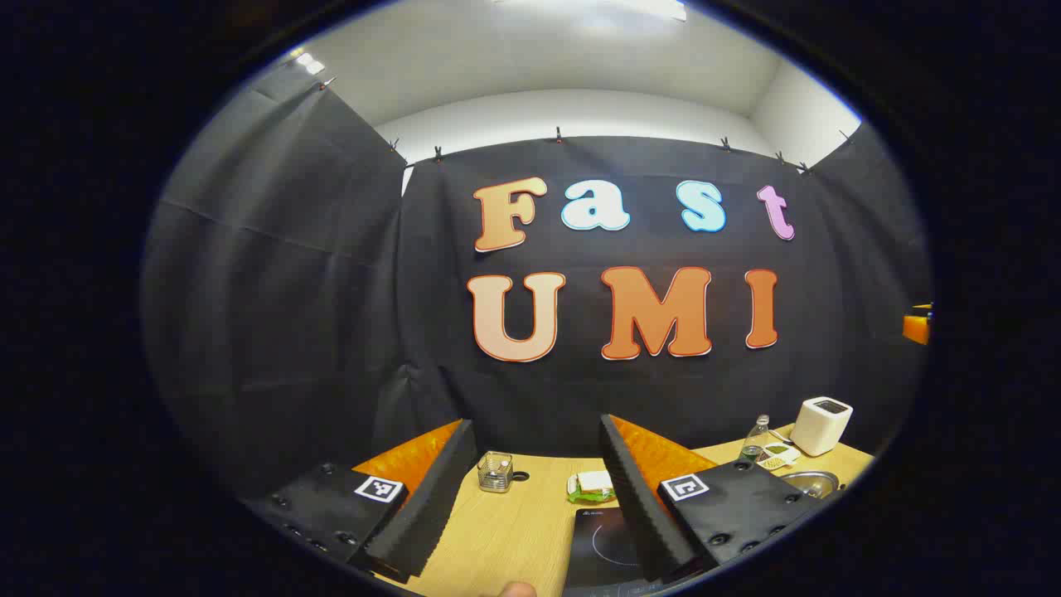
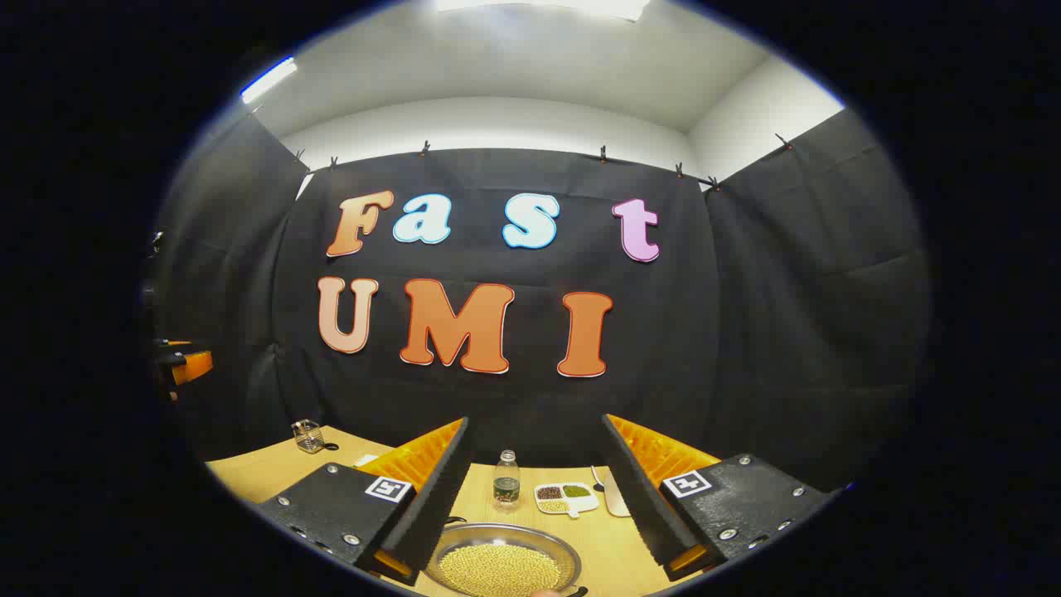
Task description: First push the handle of the pot to place it horizontally, then grasp the pot with both hands and set it on the induction cooktop.
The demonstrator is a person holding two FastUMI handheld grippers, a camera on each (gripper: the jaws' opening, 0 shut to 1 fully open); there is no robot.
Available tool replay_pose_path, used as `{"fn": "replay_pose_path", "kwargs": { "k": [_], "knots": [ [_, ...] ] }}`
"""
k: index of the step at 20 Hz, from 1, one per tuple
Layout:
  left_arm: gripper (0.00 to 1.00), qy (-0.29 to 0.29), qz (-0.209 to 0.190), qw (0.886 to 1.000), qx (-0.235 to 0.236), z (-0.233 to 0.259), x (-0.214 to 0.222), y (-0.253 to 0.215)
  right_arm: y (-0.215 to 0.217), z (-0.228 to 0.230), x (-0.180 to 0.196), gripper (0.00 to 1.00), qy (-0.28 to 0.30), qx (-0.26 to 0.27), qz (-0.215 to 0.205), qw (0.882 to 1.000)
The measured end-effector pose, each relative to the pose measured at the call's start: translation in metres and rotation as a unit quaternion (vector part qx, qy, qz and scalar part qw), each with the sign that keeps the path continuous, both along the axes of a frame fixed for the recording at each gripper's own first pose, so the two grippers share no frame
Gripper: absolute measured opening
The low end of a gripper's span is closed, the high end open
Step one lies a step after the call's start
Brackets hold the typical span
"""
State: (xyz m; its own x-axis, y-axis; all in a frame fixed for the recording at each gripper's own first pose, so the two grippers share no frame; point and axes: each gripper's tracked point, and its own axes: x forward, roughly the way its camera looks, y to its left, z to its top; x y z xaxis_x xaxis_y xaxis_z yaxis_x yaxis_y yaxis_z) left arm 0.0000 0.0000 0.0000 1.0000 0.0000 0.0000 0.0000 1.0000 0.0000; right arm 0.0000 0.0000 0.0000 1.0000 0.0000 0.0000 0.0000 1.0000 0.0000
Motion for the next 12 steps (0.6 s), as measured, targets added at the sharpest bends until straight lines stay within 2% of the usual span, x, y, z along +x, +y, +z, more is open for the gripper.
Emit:
{"fn": "replay_pose_path", "kwargs": {
  "k": [4, 5, 6, 7, 12],
  "knots": [
    [0.99, 0.009, -0.018, 1.000, -0.003, -0.002, 0.000, -0.015, -0.013, 0.000, -0.001, 0.95, -0.004, -0.013, -0.022, 1.000],
    [0.97, 0.011, -0.025, 1.000, -0.005, -0.003, 0.000, -0.020, -0.016, -0.001, -0.003, 1.00, -0.004, -0.012, -0.024, 1.000],
    [0.99, 0.012, -0.029, 0.999, -0.006, -0.002, 0.001, -0.024, -0.018, -0.002, -0.004, 1.00, -0.001, -0.007, -0.023, 1.000],
    [0.99, 0.011, -0.031, 0.999, -0.005, -0.001, 0.002, -0.026, -0.019, -0.004, -0.005, 0.95, 0.002, 0.001, -0.021, 1.000],
    [0.99, 0.003, -0.037, 0.999, 0.001, 0.007, -0.002, -0.037, -0.027, -0.011, -0.009, 0.95, 0.013, 0.019, -0.014, 1.000]
  ]
}}
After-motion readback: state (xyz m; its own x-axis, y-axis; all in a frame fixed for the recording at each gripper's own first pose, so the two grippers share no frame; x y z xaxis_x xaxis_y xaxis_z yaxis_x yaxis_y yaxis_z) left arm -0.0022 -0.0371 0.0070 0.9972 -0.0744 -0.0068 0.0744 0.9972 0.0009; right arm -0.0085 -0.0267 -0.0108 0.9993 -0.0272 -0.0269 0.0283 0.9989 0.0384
